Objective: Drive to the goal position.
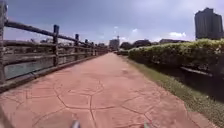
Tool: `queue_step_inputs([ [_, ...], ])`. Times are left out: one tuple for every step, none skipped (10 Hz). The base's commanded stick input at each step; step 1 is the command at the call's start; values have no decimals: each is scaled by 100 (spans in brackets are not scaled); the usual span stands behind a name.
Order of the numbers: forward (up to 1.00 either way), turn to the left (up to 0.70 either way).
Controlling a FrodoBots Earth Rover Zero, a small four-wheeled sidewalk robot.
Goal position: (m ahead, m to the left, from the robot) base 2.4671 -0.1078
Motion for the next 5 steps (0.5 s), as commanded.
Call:
queue_step_inputs([
  [70,0],
  [70,0],
  [70,0],
  [70,0],
  [70,0],
])
